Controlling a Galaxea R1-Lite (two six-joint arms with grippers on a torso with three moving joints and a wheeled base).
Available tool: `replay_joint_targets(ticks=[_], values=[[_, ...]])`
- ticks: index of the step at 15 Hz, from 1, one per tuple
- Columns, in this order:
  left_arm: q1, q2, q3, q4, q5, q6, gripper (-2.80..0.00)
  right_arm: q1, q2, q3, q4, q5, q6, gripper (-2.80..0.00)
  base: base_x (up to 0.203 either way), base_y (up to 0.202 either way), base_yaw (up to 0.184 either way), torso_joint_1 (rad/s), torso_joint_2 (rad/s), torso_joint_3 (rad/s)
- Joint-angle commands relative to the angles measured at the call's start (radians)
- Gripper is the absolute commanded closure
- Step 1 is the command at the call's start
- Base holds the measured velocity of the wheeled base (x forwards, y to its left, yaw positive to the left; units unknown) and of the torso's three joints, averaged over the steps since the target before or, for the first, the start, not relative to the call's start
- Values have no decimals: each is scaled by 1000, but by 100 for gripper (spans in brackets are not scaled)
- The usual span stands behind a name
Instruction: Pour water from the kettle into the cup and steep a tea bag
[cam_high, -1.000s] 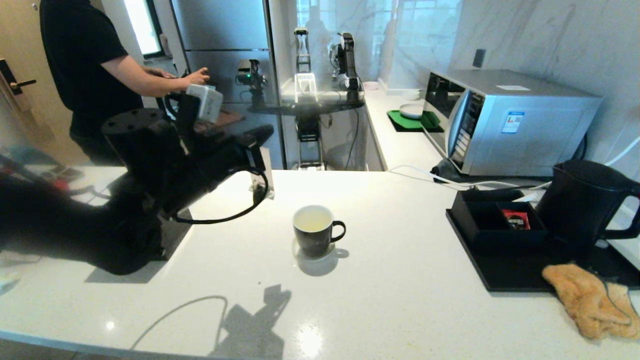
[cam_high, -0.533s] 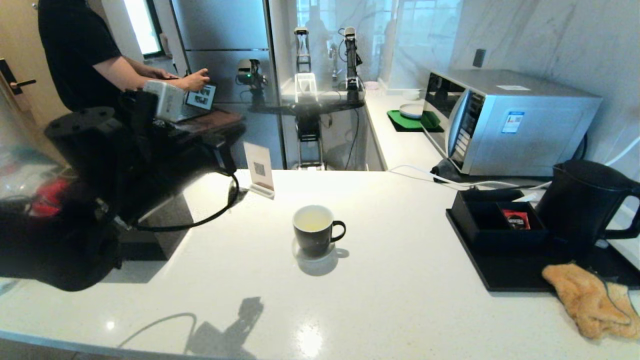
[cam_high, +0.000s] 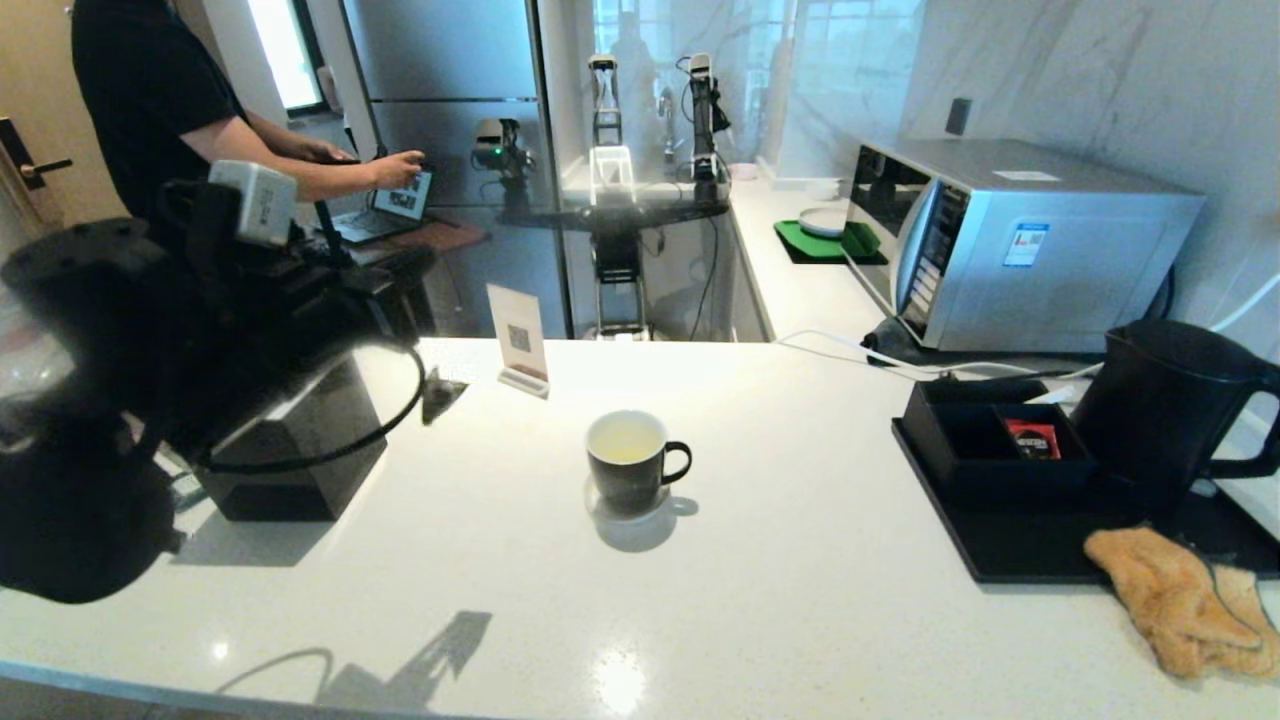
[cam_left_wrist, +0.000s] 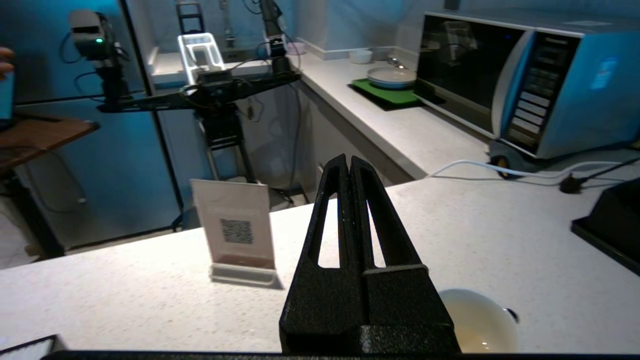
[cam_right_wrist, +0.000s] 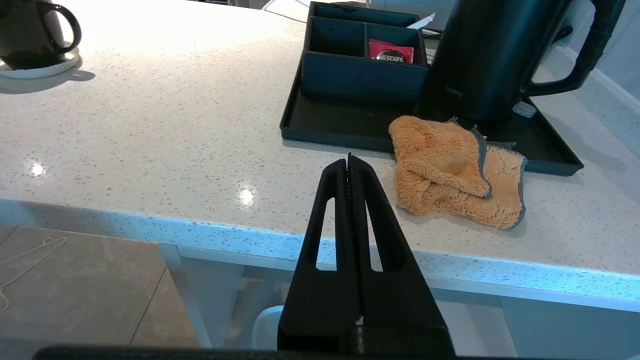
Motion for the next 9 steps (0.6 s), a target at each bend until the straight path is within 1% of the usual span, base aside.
replay_joint_targets(ticks=[1, 9], values=[[32, -4, 7, -8, -2, -1, 0, 0, 2, 0, 0, 0, -1, 0, 0, 0, 0, 0, 0, 0], [111, 1, 11, -11, -6, -2, 0, 0, 2, 0, 0, 0, -1, 0, 0, 0, 0, 0, 0, 0]])
